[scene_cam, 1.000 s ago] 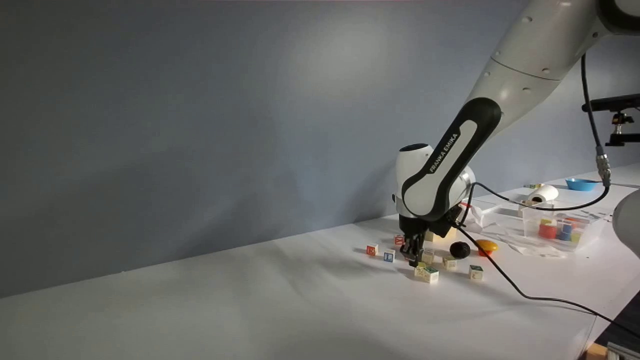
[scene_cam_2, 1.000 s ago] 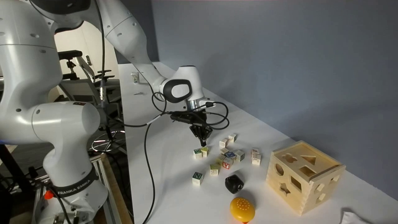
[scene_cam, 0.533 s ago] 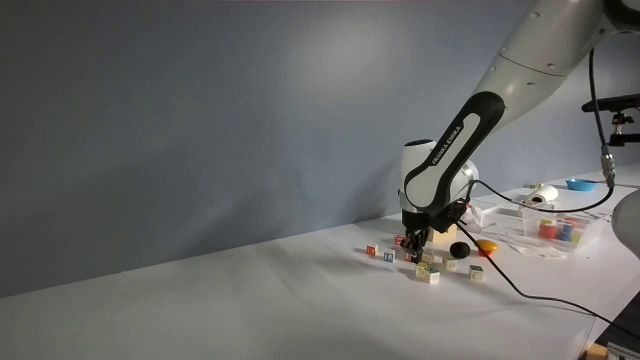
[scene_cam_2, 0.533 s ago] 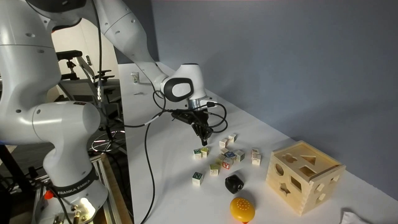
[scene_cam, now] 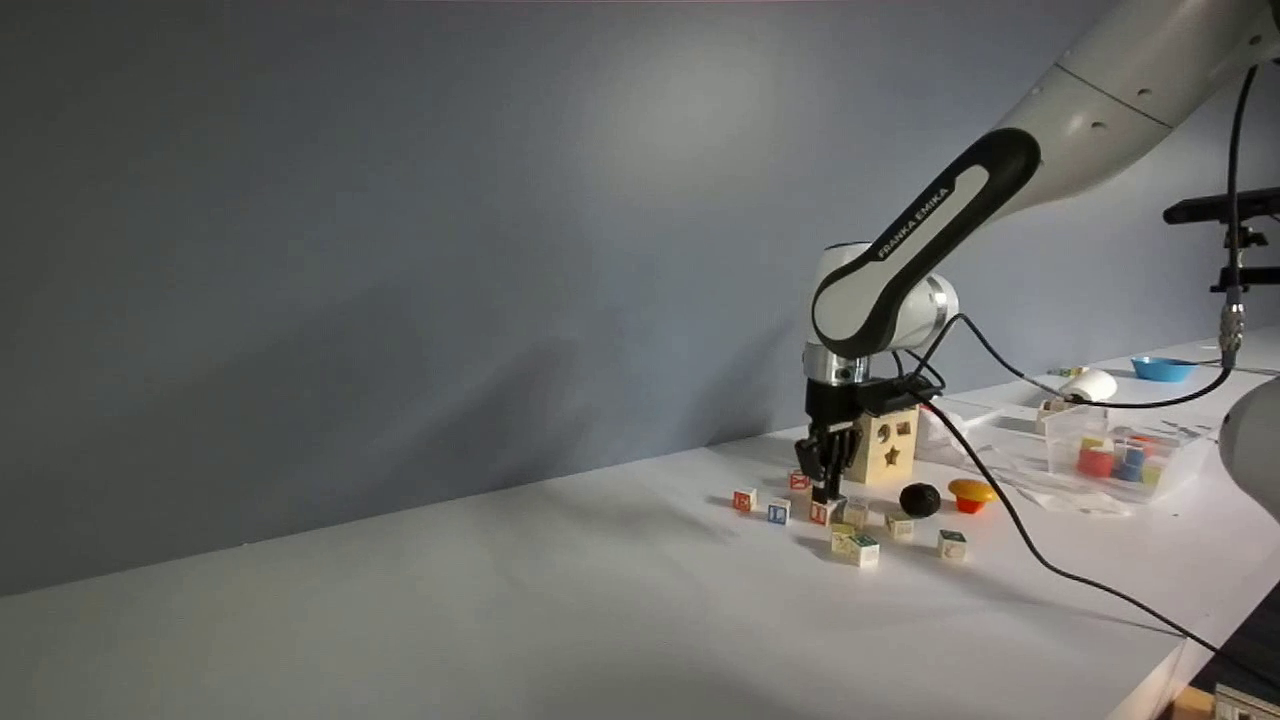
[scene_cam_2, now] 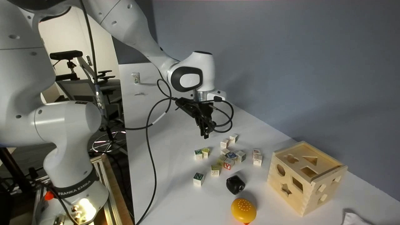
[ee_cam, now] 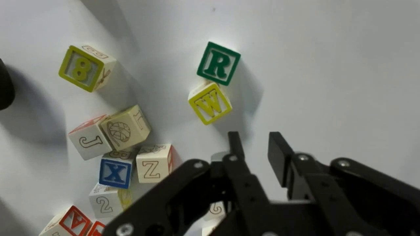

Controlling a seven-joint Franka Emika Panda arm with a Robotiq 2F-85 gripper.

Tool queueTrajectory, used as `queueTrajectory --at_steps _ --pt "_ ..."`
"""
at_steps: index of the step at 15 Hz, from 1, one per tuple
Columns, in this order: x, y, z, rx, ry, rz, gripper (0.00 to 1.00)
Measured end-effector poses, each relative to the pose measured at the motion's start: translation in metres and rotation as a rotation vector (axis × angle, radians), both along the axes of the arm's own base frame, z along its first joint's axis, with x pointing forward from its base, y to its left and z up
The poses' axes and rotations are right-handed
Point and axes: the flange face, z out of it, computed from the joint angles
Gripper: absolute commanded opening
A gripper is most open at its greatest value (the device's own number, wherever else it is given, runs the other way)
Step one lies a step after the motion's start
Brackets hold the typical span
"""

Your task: Turn the cube on the far left upside down then push it to the right.

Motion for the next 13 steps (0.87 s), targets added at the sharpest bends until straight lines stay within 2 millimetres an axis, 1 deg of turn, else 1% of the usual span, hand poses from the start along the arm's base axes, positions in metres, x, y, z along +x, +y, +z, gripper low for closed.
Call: queueTrajectory --at_steps 2,5,6,8,10,11,13 --pt "0.009 0.001 0.015 0.022 0.003 -0.01 0.74" --pt "0.021 0.002 0.041 0.006 0.029 -0.037 0.95" --pt "0.024 0.001 0.049 -0.005 0.044 -0.047 0.99" --pt "0.027 0.0 0.067 -0.026 0.079 -0.067 1.0" --pt "0.025 0.003 0.082 -0.024 0.134 -0.066 1.0" --pt "0.025 0.005 0.086 -0.021 0.134 -0.065 1.0" --pt "0.024 0.003 0.085 -0.028 0.136 -0.07 1.0"
